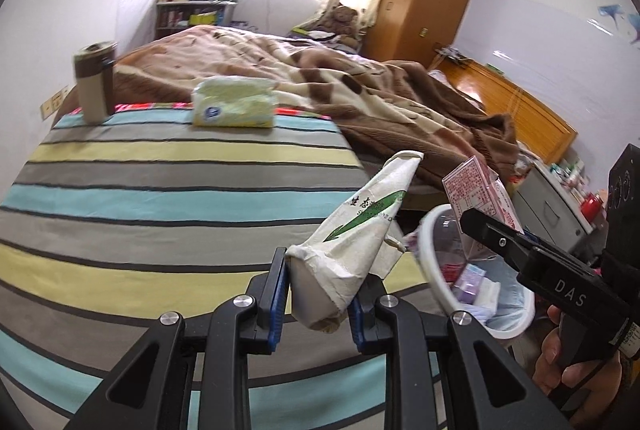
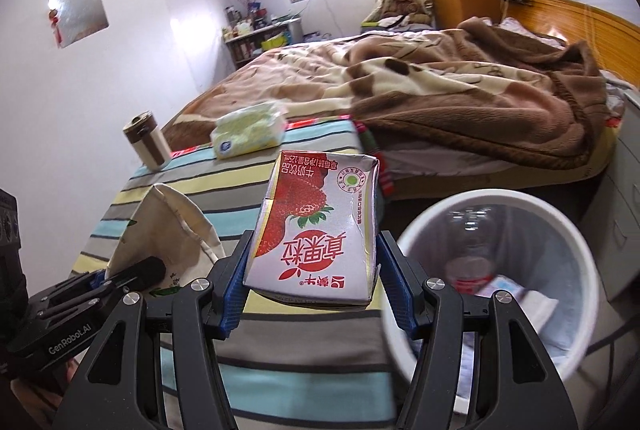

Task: Collect trash
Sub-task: 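Carry the cloth bag and strawberry carton over the wastebasket with both tools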

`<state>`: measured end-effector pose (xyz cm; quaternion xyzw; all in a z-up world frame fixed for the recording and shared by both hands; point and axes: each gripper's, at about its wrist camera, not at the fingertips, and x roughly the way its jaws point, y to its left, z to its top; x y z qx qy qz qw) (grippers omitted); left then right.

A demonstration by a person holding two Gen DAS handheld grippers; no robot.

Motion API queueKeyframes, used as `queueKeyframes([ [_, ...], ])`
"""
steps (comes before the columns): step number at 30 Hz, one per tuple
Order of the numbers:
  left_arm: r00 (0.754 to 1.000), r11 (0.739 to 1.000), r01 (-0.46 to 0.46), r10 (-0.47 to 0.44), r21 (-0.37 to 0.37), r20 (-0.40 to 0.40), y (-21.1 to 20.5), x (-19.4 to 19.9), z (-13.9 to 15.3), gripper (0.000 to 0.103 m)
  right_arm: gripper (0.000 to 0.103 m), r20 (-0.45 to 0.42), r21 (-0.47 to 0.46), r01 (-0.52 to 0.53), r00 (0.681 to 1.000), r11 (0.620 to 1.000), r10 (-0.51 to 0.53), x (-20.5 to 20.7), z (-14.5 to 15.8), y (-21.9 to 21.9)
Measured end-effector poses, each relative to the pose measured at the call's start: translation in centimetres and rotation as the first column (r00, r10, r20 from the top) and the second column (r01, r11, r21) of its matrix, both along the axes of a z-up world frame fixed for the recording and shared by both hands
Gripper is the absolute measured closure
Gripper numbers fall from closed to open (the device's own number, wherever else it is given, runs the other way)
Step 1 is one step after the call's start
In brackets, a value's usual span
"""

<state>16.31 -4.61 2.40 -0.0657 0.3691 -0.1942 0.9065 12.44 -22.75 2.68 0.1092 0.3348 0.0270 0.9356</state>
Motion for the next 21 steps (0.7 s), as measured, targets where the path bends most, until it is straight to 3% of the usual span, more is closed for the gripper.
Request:
queueKeyframes([
  [8, 0.995, 0.995, 0.093, -0.094, 0.018, 0.040, -5.5, -0.6, 1.0, 0.077, 0.042, 0.008, -0.006, 0.088, 0.996, 0.996, -0.088, -1.2, 0.1, -3.8],
  [21, 0.975, 0.975, 0.222, -0.222, 0.025, -0.005, -13.2, -0.1, -0.1, 0.076, 0.042, -0.039, -0.005, 0.214, 0.976, 0.977, -0.214, -2.2, -1.5, -9.1],
])
